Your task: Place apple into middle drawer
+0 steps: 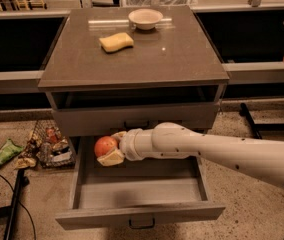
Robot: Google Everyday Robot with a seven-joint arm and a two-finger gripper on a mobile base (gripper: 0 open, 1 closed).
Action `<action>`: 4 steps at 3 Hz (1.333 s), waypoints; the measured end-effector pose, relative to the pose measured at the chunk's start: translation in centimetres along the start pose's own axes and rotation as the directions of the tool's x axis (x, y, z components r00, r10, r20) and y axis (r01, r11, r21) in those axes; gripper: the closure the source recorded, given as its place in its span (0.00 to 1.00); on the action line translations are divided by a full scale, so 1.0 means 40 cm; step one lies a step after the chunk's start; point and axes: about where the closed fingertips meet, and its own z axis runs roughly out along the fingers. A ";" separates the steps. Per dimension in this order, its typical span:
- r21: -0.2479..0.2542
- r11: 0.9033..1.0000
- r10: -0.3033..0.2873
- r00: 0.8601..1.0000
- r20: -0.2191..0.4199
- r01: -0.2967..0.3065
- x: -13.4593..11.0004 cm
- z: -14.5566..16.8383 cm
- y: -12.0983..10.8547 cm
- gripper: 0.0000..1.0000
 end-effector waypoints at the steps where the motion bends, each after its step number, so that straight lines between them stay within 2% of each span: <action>1: -0.034 0.998 0.045 0.999 -0.013 -0.046 0.069 0.075 0.017 1.00; 2: -0.053 0.994 0.089 0.995 -0.052 -0.092 0.175 0.164 0.042 1.00; 3: -0.048 0.992 0.110 0.990 -0.087 -0.114 0.248 0.232 0.052 1.00; 4: -0.052 0.990 0.127 0.986 -0.111 -0.134 0.297 0.295 0.049 0.82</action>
Offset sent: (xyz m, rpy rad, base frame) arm -0.0113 0.0300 -0.1647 -0.0250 0.1876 -0.0243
